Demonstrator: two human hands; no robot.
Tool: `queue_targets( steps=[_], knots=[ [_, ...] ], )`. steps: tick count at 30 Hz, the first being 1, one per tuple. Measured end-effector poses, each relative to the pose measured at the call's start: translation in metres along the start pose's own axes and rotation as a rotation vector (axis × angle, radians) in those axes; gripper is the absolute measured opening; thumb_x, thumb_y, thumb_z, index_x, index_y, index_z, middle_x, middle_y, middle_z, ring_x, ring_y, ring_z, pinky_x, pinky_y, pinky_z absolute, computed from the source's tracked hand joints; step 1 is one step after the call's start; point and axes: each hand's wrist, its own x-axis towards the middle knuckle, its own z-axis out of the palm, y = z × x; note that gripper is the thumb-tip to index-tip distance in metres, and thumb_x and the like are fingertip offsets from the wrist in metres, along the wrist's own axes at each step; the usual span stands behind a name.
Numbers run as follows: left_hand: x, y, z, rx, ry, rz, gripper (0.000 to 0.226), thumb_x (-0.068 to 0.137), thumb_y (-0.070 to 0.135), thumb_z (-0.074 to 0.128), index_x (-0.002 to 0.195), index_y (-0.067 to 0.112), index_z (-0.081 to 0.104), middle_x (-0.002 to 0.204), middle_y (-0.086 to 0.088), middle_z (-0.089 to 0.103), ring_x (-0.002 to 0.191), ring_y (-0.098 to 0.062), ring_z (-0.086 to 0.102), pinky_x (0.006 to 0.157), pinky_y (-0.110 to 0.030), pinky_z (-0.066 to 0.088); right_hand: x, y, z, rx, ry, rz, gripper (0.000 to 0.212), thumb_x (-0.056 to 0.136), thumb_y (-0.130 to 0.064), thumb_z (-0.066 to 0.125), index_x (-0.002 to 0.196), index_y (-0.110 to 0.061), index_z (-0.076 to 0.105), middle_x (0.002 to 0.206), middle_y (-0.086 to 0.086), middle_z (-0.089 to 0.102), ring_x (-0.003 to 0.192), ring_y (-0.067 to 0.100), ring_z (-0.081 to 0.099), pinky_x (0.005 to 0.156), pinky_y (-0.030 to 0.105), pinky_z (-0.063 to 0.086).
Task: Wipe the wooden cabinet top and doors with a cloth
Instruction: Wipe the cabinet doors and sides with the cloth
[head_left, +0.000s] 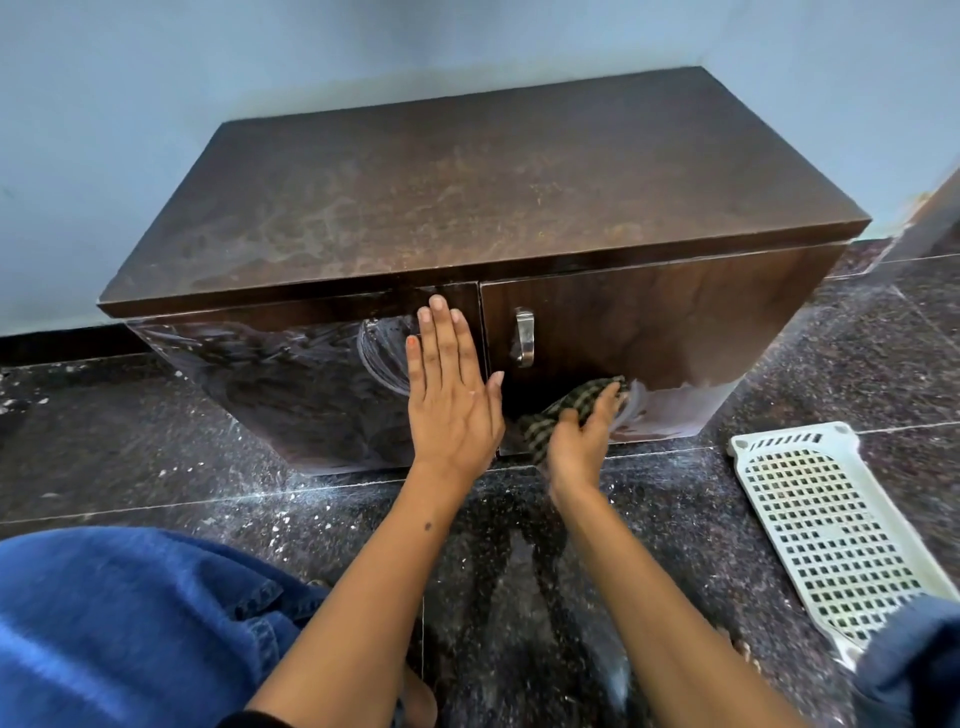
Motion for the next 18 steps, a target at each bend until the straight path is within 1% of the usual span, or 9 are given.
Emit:
queue_targets(
  steps=[1, 3, 6, 8, 11, 12, 14, 16, 18],
  knots=[
    [0.000, 0.001, 0.000, 0.013, 0.005, 0.010, 0.069, 0.096, 0.034, 0.034, 0.144, -0.008, 0.009, 0.152, -0.023, 0.004, 0.142, -0.034, 0.002, 0.118, -0.045, 0.003, 0.004, -0.001, -0.002, 0.004, 0.026, 0.007, 0.066, 0.097, -0.004, 0.040, 0.151, -0.024, 0.007, 0.159, -0.001, 0.000, 0.145, 0.013, 0.007, 0.117, 0.029, 0.009],
    [0.001, 0.002, 0.001, 0.047, 0.002, 0.038, 0.070, 0.096, 0.035, 0.035, 0.145, -0.007, 0.006, 0.152, -0.021, 0.000, 0.143, -0.033, 0.000, 0.118, -0.044, 0.001, 0.005, -0.004, -0.001, -0.031, 0.057, -0.086, 0.068, 0.097, -0.005, 0.042, 0.151, -0.026, 0.007, 0.159, -0.004, -0.003, 0.142, 0.006, 0.004, 0.109, 0.022, 0.009],
    [0.003, 0.002, 0.003, 0.071, 0.000, 0.047, 0.071, 0.097, 0.036, 0.035, 0.146, -0.006, 0.004, 0.153, -0.020, -0.002, 0.143, -0.032, -0.002, 0.119, -0.043, -0.001, -0.002, -0.001, 0.008, -0.034, 0.026, -0.178, 0.071, 0.097, -0.005, 0.043, 0.151, -0.029, 0.004, 0.159, -0.003, -0.002, 0.144, 0.011, 0.003, 0.107, 0.024, 0.013],
    [0.004, 0.004, 0.004, 0.076, -0.001, 0.042, 0.071, 0.098, 0.036, 0.035, 0.146, -0.007, 0.004, 0.153, -0.021, -0.002, 0.143, -0.032, -0.002, 0.119, -0.043, -0.002, 0.000, 0.005, 0.007, -0.020, 0.009, -0.123, 0.070, 0.097, -0.004, 0.043, 0.151, -0.028, 0.004, 0.159, -0.003, 0.000, 0.144, 0.014, 0.007, 0.110, 0.026, 0.011],
    [0.004, 0.008, 0.003, 0.099, -0.019, 0.023, 0.071, 0.098, 0.038, 0.032, 0.145, -0.008, 0.005, 0.152, -0.023, -0.003, 0.143, -0.034, -0.003, 0.118, -0.044, -0.002, 0.015, 0.007, -0.004, 0.134, 0.055, 0.086, 0.068, 0.096, -0.002, 0.042, 0.151, -0.026, 0.010, 0.159, -0.003, 0.009, 0.143, 0.018, 0.018, 0.118, 0.035, 0.014],
    [0.004, 0.011, 0.003, 0.102, -0.024, 0.015, 0.071, 0.098, 0.038, 0.032, 0.145, -0.008, 0.006, 0.152, -0.023, -0.003, 0.143, -0.034, -0.003, 0.118, -0.044, -0.001, 0.018, 0.008, -0.007, 0.130, 0.078, 0.087, 0.068, 0.095, -0.002, 0.043, 0.151, -0.025, 0.011, 0.158, -0.004, 0.008, 0.143, 0.015, 0.016, 0.117, 0.030, 0.010],
    [0.005, 0.015, 0.004, 0.101, -0.021, 0.001, 0.072, 0.097, 0.039, 0.031, 0.144, -0.009, 0.006, 0.151, -0.024, -0.003, 0.142, -0.035, -0.002, 0.118, -0.044, -0.001, 0.014, 0.006, -0.003, 0.061, 0.093, -0.012, 0.070, 0.094, -0.003, 0.045, 0.151, -0.026, 0.010, 0.158, -0.007, 0.004, 0.142, 0.007, 0.006, 0.108, 0.020, 0.005],
    [0.006, 0.016, 0.004, 0.096, -0.017, -0.003, 0.072, 0.098, 0.038, 0.031, 0.144, -0.010, 0.006, 0.150, -0.025, -0.003, 0.142, -0.035, -0.002, 0.118, -0.045, 0.000, 0.004, 0.006, 0.007, 0.047, 0.046, -0.086, 0.072, 0.094, -0.004, 0.046, 0.150, -0.029, 0.008, 0.158, -0.006, 0.004, 0.141, 0.006, 0.005, 0.109, 0.022, 0.009],
    [0.006, 0.016, 0.005, 0.087, -0.019, 0.000, 0.071, 0.098, 0.038, 0.032, 0.144, -0.010, 0.005, 0.150, -0.025, -0.004, 0.141, -0.036, -0.003, 0.118, -0.045, 0.000, -0.001, 0.012, 0.014, 0.068, 0.007, -0.060, 0.072, 0.095, -0.005, 0.045, 0.150, -0.032, 0.007, 0.159, -0.004, 0.004, 0.143, 0.011, 0.009, 0.112, 0.026, 0.013]
  ],
)
